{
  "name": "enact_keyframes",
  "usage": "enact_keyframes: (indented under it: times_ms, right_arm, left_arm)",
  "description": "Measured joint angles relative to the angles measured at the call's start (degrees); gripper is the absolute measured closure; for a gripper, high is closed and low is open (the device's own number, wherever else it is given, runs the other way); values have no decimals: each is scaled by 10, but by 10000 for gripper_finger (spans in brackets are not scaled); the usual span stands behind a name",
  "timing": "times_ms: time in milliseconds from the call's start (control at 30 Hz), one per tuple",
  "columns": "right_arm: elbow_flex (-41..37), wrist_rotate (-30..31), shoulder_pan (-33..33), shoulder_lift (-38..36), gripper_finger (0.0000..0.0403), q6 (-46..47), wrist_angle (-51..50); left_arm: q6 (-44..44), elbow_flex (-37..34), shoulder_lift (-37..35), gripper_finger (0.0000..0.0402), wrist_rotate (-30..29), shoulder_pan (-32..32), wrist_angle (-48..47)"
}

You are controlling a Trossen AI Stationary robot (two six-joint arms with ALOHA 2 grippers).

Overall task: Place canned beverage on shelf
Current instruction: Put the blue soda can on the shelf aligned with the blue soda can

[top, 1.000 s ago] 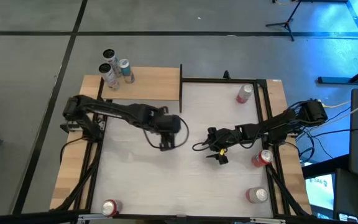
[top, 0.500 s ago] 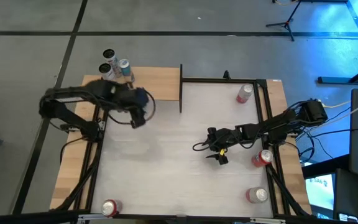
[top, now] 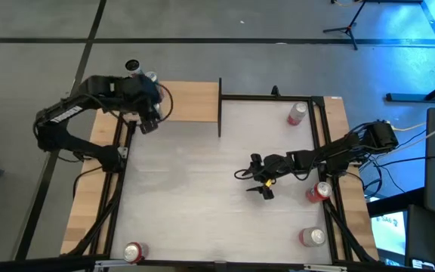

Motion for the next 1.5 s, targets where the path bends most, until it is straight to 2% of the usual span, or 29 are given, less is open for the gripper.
enact_keyframes:
  times_ms: [300, 567, 667, 833, 1167, 1500]
  right_arm:
    - [0, -6, 1, 0, 110, 26, 27]
    - [0, -15, 1, 0, 110, 30, 27]
    - [0, -15, 1, 0, 110, 27, 27]
    - [0, -15, 1, 0, 110, 13, 27]
    - [0, -15, 0, 0, 110, 12, 28]
    - [0, -15, 0, 0, 110, 12, 28]
  left_arm:
    - [125, -25, 1, 192, 76, 129, 33]
    - [173, -62, 1, 191, 157, 228, 64]
    - [175, -72, 1, 191, 164, 250, 64]
    - [179, -82, 1, 188, 174, 269, 78]
    - [177, -95, 1, 141, 170, 277, 94]
    - [194, -95, 1, 127, 152, 277, 111]
